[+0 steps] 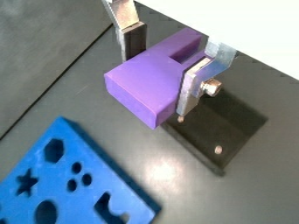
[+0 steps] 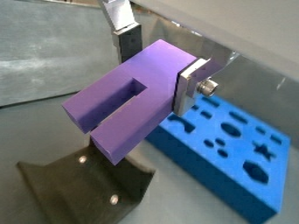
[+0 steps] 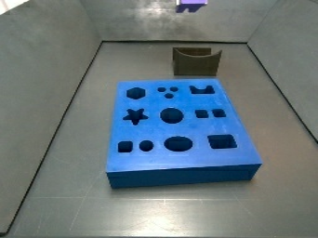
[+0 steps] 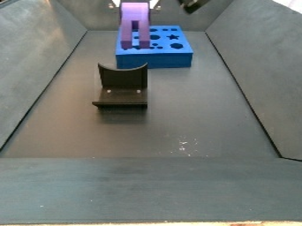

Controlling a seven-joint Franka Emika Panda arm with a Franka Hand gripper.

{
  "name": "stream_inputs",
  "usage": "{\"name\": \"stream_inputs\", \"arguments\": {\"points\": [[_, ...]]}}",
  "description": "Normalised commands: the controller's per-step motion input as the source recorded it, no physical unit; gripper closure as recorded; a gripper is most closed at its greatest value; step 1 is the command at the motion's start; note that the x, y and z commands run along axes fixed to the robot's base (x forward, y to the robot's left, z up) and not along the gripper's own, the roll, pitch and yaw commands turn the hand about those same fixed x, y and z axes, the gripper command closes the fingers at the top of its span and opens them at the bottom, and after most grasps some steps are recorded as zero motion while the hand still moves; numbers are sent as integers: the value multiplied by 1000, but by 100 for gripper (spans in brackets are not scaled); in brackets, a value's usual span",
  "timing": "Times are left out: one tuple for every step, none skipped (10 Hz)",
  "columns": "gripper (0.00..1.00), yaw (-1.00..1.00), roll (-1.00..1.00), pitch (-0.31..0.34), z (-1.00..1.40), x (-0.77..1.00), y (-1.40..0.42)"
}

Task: Pick up the double-square object. Move up. Place the double-square object on the fixture. Regrasp the double-square object. Move to above the board. Insert the double-square object.
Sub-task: Place the double-square object on the fixture.

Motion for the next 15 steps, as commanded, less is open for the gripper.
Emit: {"name": "stream_inputs", "arguments": {"points": [[100,-98,-742,53,-24,428,56],[100,-94,-586,52,-25,358,56],[100,-93,-481,50,-23,313,55],[100,-87,-284,51,-19,221,48],[100,-82,-209,47,-13,143,35],[100,-94,-1000,171,-1000,123,137],[100,-112,-1000,155,-1000,126,142],[100,-156,-987,190,-1000,145,141],[100,-163,-892,180,-1000,157,141],[100,-186,-694,133,-1000,171,144],[100,-195,-539,100,-1000,172,145],[100,-197,-378,68,-1000,177,149],[100,-187,-255,40,-1000,186,140],[100,-169,-190,3,-902,176,129],[100,-152,-179,-20,-710,147,107]]}}
